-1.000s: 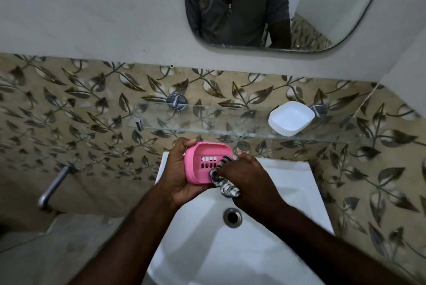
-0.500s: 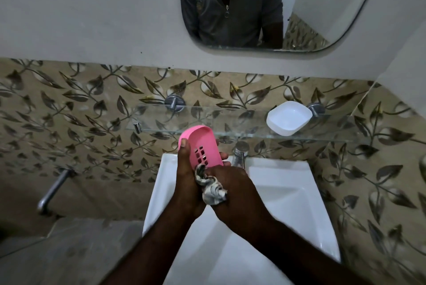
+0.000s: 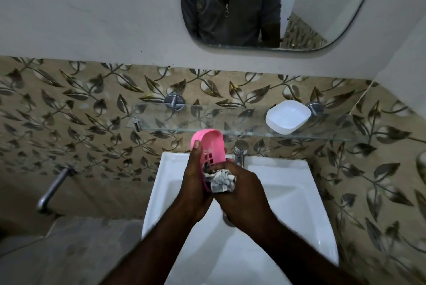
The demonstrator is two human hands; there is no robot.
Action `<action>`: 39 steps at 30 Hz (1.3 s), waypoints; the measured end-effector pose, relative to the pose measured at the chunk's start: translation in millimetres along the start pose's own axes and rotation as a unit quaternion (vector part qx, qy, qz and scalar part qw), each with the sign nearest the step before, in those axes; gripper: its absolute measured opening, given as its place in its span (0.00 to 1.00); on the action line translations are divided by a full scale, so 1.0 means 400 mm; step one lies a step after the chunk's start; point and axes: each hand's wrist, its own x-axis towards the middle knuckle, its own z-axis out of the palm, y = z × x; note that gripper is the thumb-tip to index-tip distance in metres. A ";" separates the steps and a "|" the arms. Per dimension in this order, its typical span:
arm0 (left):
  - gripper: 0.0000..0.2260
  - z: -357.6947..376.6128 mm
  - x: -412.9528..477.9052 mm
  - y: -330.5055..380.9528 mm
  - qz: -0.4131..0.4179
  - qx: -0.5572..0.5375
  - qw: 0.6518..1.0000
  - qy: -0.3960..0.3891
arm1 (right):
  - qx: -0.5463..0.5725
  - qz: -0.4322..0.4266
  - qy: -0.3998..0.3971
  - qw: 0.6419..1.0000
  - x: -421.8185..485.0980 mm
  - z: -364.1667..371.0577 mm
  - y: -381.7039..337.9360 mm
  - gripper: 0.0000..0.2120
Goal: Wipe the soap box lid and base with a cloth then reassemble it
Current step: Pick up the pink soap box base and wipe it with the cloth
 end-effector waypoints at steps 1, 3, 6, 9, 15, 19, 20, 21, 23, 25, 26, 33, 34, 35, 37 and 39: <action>0.36 0.000 0.001 -0.001 -0.004 -0.006 1.000 0.003 | -0.023 -0.031 -0.013 0.999 -0.002 -0.002 -0.008 0.12; 0.38 -0.004 0.001 0.009 -0.024 -0.020 1.000 0.000 | -0.102 -0.142 -0.052 0.983 -0.006 -0.007 -0.006 0.11; 0.37 -0.015 -0.001 0.020 -0.076 -0.042 0.996 -0.006 | -0.268 -0.241 -0.127 0.924 -0.005 -0.035 0.067 0.23; 0.39 -0.015 -0.007 0.013 -0.113 -0.043 0.993 0.000 | -0.368 -0.248 -0.131 0.887 0.000 -0.045 0.112 0.27; 0.43 -0.003 -0.013 -0.008 -0.113 -0.098 0.988 0.030 | -0.186 -0.052 -0.049 0.980 -0.034 -0.005 0.001 0.05; 0.42 0.004 -0.015 -0.001 -0.117 -0.150 0.982 -0.011 | -0.007 0.034 -0.025 0.999 -0.023 0.007 -0.040 0.08; 0.42 0.005 -0.016 0.007 -0.124 -0.157 0.979 -0.023 | -0.075 -0.047 -0.030 0.996 -0.023 0.004 -0.042 0.10; 0.42 0.002 -0.018 0.012 -0.128 -0.159 0.978 -0.027 | -0.142 -0.131 -0.045 0.980 -0.025 -0.002 -0.034 0.11; 0.40 -0.012 -0.020 0.011 -0.127 -0.150 0.980 -0.010 | -0.231 -0.214 -0.128 0.940 -0.027 -0.030 -0.009 0.13; 0.38 -0.019 -0.024 -0.002 -0.131 -0.130 0.983 0.009 | -0.302 -0.221 -0.182 0.909 -0.017 -0.060 0.025 0.14; 0.38 -0.018 -0.025 -0.011 -0.135 -0.129 0.982 0.013 | -0.339 -0.217 -0.191 0.895 -0.015 -0.069 0.040 0.14; 0.36 -0.005 -0.038 -0.040 -0.151 -0.103 0.983 -0.017 | -0.143 -0.099 -0.034 0.984 0.032 -0.089 0.012 0.14; 0.35 -0.003 -0.038 -0.044 -0.155 -0.088 0.984 -0.020 | -0.180 -0.119 -0.014 0.976 0.044 -0.086 0.007 0.16; 0.34 -0.002 -0.037 -0.044 -0.163 -0.074 0.984 -0.022 | -0.232 -0.144 -0.016 0.962 0.052 -0.079 0.005 0.18; 0.33 -0.001 -0.032 -0.036 -0.174 -0.045 0.984 -0.019 | -0.309 -0.172 -0.056 0.934 0.045 -0.058 0.010 0.20; 0.34 -0.017 -0.023 -0.031 -0.173 -0.030 0.984 -0.005 | -0.319 -0.176 -0.115 0.924 0.020 -0.046 0.028 0.21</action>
